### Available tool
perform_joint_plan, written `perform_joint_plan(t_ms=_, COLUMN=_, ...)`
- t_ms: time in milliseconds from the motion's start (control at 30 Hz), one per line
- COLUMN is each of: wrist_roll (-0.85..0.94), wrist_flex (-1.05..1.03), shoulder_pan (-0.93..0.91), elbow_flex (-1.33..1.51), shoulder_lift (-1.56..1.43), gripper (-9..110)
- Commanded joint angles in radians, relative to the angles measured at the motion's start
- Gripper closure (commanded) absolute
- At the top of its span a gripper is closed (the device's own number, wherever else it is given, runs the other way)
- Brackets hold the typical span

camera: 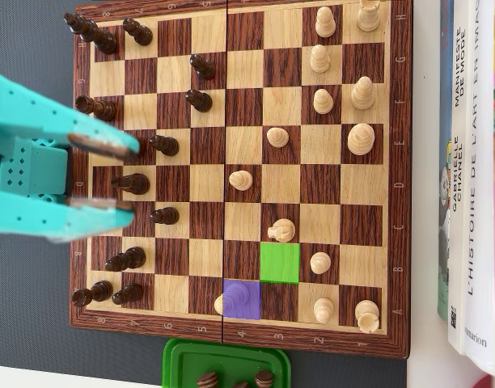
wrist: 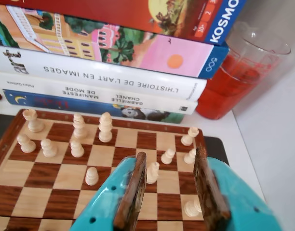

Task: Play chess

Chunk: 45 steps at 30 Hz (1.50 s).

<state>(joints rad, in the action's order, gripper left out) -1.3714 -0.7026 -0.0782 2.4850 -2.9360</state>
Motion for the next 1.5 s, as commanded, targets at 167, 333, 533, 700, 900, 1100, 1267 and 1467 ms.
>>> perform_joint_plan(t_ms=167, wrist_roll=0.092, wrist_flex=-0.262, shoulder_pan=-0.147, elbow_flex=-0.23, shoulder_lift=0.288, gripper=86)
perform_joint_plan(t_ms=333, wrist_roll=0.166, wrist_flex=-0.354, shoulder_pan=-0.199, elbow_flex=-0.337, shoulder_lift=0.471, gripper=86)
perform_joint_plan(t_ms=533, wrist_roll=0.232, wrist_flex=-0.492, shoulder_pan=-0.288, elbow_flex=-0.518, shoulder_lift=0.621, gripper=86)
perform_joint_plan(t_ms=700, wrist_roll=0.255, wrist_flex=-0.561, shoulder_pan=-0.339, elbow_flex=-0.637, shoulder_lift=0.735, gripper=86)
perform_joint_plan(t_ms=900, wrist_roll=0.247, wrist_flex=-0.566, shoulder_pan=-0.295, elbow_flex=-0.712, shoulder_lift=0.879, gripper=86)
perform_joint_plan(t_ms=1100, wrist_roll=0.247, wrist_flex=-0.568, shoulder_pan=-0.285, elbow_flex=-0.776, shoulder_lift=0.994, gripper=86)
perform_joint_plan(t_ms=1267, wrist_roll=0.253, wrist_flex=-0.568, shoulder_pan=-0.285, elbow_flex=-0.827, shoulder_lift=1.074, gripper=86)
perform_joint_plan(t_ms=1467, wrist_roll=0.255, wrist_flex=-0.588, shoulder_pan=-0.293, elbow_flex=-0.896, shoulder_lift=1.178, gripper=86)
